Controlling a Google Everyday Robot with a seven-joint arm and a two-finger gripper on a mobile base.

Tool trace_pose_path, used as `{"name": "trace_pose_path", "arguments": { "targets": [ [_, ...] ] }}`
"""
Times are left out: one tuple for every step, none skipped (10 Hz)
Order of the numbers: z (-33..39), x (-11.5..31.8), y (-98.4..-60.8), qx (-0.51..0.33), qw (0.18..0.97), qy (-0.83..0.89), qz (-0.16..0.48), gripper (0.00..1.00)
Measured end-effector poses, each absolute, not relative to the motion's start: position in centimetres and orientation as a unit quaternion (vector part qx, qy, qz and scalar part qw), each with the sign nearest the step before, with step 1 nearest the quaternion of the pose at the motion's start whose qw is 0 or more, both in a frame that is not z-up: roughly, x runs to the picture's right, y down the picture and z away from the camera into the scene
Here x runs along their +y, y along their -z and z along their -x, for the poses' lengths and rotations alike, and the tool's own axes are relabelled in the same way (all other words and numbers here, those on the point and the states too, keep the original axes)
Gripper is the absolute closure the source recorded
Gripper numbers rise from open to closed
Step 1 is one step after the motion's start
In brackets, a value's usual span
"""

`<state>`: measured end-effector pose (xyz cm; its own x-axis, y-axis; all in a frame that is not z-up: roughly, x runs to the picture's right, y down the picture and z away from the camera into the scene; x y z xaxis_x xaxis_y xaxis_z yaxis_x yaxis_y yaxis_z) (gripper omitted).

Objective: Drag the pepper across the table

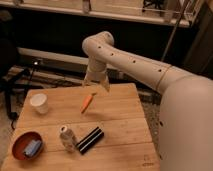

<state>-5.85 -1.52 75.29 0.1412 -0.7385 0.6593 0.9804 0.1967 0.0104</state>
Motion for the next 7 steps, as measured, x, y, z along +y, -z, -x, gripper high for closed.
{"name": "trace_pose_path", "arguments": {
  "targets": [
    [6.1, -1.8, -75.9, -0.285, 0.716, 0.597, 0.223, 0.20],
    [6.4, -2.1, -76.7, -0.286, 0.709, 0.602, 0.228, 0.20],
    [6.5, -2.2, -77.2, -0.282, 0.705, 0.607, 0.233, 0.20],
    [6.9, -2.1, -77.9, -0.274, 0.699, 0.615, 0.240, 0.20],
    [7.5, -1.7, -78.9, -0.265, 0.692, 0.624, 0.247, 0.20],
    [8.0, -1.3, -79.5, -0.260, 0.689, 0.628, 0.251, 0.20],
    [8.6, -0.7, -80.4, -0.257, 0.688, 0.629, 0.257, 0.20]
  ]
}}
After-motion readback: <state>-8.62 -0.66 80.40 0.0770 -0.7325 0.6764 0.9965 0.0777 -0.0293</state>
